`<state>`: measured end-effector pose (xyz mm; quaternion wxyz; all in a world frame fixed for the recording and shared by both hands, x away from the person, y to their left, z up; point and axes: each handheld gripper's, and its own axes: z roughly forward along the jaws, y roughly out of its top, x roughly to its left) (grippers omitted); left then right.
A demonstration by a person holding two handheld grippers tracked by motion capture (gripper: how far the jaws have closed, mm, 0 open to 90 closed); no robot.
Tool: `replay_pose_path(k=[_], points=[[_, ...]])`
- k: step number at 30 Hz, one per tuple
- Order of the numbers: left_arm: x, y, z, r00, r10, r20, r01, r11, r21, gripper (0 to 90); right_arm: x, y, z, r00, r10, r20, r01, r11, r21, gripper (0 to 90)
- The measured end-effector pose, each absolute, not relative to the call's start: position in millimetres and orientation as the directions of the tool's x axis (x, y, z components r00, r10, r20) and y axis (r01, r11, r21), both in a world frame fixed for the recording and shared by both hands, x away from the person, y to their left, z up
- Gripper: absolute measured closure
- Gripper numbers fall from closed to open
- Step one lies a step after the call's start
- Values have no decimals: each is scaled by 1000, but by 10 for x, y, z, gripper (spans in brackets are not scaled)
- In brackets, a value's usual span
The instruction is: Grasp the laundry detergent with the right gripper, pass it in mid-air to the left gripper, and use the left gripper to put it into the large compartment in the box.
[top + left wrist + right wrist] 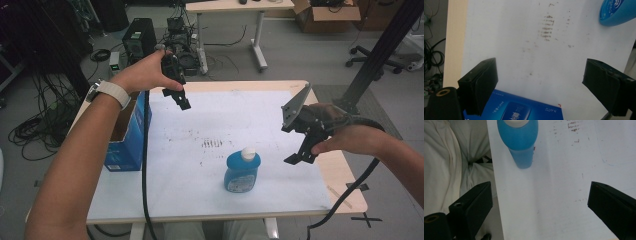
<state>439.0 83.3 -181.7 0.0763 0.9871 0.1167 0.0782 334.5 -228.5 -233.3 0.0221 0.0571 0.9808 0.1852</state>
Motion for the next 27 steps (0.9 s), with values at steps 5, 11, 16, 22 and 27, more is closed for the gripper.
replay_pose_path(k=[5,11,16,22,27], points=[[4386,832,-1815,959,248,137,223,-959,172,129,3350,-2294,-2353,-993,113,-24,96,920,381,58],[4380,837,-1813,957,255,141,229,-957,176,131,3345,-2324,-2380,-994,109,-22,91,911,403,58],[4378,838,-1811,957,251,145,224,-958,177,130,3343,-2345,-2406,-994,109,-19,91,902,422,58],[4381,850,-1816,957,252,145,225,-958,176,131,3342,-2363,-2473,-994,107,-10,91,894,439,58],[4385,853,-1826,957,252,143,226,-958,177,131,3340,-2363,-2506,-995,104,-5,91,894,440,58]])
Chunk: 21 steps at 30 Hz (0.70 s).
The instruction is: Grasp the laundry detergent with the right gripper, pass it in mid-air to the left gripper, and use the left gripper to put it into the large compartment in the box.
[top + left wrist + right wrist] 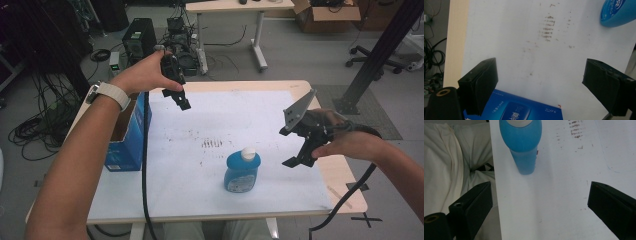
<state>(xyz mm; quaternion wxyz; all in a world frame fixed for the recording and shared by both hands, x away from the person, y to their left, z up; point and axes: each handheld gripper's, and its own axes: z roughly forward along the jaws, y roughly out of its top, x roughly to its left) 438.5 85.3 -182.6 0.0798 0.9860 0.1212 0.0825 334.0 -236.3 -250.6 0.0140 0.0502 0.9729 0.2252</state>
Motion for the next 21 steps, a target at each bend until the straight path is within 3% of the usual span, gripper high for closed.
replay_pose_path(k=[21], points=[[4390,881,-1854,955,260,143,233,-956,178,132,3327,-2300,-2830,-996,82,27,86,901,426,59]])
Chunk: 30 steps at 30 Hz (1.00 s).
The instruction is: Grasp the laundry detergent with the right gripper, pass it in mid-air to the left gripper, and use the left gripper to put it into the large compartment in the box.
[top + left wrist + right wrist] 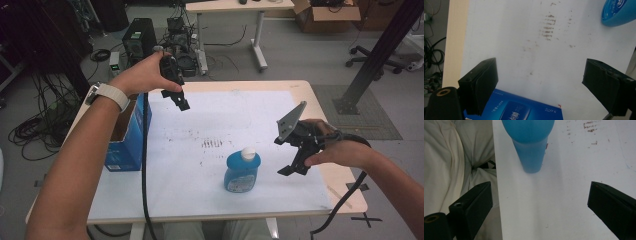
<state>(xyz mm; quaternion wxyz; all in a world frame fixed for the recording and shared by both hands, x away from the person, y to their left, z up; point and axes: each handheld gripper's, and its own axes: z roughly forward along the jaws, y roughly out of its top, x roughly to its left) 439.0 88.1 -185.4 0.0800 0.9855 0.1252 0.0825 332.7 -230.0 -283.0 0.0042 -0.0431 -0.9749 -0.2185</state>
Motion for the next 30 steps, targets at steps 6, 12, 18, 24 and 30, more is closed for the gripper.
replay_pose_path(k=[6,12,18,24,30], points=[[4397,881,-1879,954,265,140,238,-954,182,132,3330,-2331,-2922,-995,92,40,101,892,441,59],[4416,868,-1887,954,263,140,238,-955,177,132,3337,-2367,-3026,-994,100,53,114,880,461,60],[4414,851,-1894,954,264,140,238,-954,181,132,3346,-2364,-3107,-994,97,58,113,866,487,60],[4409,849,-1894,953,266,144,239,-953,185,132,3344,-2380,-3194,-992,101,71,123,839,530,59],[4405,862,-1891,952,269,145,240,-952,192,132,3349,-2405,-3260,-991,109,83,137,812,568,58]])
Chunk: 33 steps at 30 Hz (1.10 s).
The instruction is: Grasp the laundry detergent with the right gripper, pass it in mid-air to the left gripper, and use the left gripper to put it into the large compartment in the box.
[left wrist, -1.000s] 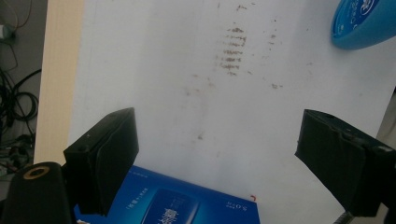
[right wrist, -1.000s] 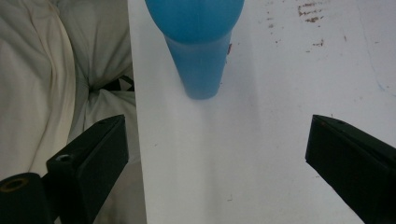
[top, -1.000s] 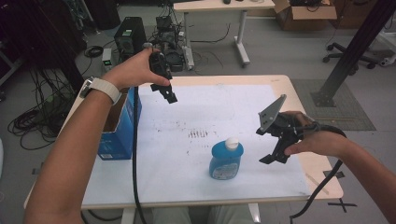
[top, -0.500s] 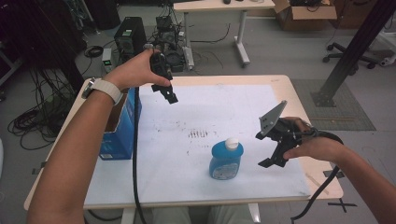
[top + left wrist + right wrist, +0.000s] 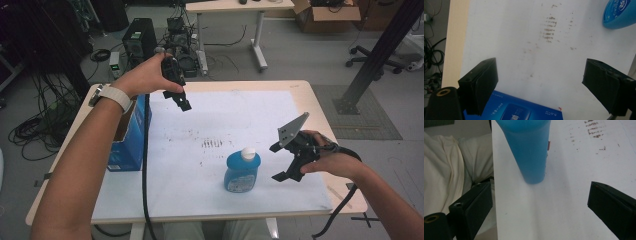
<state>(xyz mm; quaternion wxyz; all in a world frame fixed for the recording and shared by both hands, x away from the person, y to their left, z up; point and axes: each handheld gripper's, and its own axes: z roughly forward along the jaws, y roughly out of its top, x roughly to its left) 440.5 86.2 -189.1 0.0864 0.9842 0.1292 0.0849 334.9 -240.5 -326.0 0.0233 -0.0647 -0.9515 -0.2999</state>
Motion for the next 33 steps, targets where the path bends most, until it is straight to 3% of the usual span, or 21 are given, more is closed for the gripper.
replay_pose_path(k=[33], points=[[4404,895,-1988,950,282,131,254,-947,196,134,3347,-2456,-3574,-990,96,105,142,643,752,59]])
